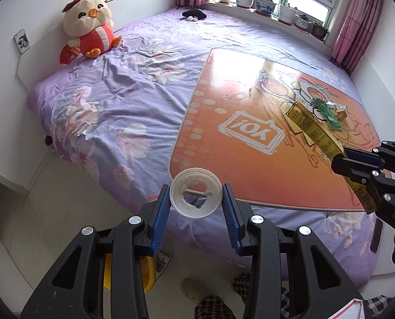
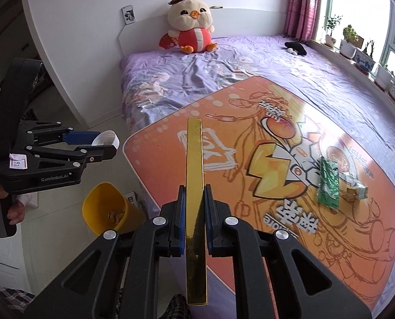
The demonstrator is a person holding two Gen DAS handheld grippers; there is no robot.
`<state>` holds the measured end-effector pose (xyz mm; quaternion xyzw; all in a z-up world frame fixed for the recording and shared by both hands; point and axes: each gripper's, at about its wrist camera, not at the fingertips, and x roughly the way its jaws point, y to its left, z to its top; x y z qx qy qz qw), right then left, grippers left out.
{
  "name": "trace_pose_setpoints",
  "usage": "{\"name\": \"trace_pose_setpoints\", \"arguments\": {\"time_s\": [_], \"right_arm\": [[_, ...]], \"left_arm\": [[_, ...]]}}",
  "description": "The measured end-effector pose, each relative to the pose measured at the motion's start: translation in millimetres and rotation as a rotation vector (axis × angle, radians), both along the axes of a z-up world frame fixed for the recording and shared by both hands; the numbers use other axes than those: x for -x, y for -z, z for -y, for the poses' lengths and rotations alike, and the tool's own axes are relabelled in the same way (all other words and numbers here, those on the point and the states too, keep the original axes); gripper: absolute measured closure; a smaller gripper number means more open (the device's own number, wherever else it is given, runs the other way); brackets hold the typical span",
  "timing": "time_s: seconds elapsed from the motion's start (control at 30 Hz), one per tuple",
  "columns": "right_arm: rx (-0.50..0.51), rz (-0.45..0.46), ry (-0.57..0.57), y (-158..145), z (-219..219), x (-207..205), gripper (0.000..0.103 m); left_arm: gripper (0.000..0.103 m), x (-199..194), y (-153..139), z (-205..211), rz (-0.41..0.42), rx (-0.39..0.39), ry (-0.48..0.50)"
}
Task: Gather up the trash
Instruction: 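Carry the cup and yellow strip with both tools over the wastebasket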
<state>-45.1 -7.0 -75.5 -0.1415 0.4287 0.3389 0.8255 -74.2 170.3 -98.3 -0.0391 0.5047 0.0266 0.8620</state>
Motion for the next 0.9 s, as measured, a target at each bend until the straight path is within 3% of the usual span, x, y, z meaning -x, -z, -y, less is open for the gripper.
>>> {"name": "trace_pose_setpoints", "arguments": {"time_s": [0.5, 0.9], "right_arm": [[0.023, -0.079, -0.357, 28, -144, 53, 0.090], [0.124, -0.216, -0.529, 102, -235, 91, 0.090]], "left_arm": [[0.064, 87, 38, -105, -0.087, 0.018, -0.245], [0.064, 143, 114, -171, -0.194, 0.071, -0.381]]}}
